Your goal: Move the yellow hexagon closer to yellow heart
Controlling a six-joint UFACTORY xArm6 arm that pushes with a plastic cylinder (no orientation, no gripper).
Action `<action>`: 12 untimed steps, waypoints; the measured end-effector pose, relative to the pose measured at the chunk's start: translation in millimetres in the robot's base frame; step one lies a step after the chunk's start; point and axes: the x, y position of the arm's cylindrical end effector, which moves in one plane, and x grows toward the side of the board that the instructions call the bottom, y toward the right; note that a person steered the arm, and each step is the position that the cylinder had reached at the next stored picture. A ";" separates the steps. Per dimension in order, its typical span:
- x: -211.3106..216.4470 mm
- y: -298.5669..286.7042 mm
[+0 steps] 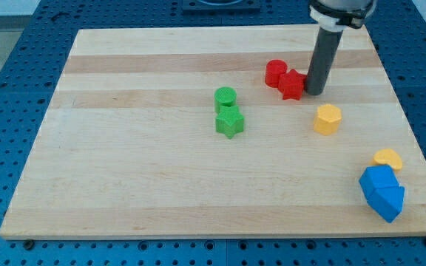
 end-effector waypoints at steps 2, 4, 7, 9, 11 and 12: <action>51.3 -5.7; 51.8 0.6; 53.6 -54.6; 78.6 -51.9; 78.5 -34.6; 76.5 1.4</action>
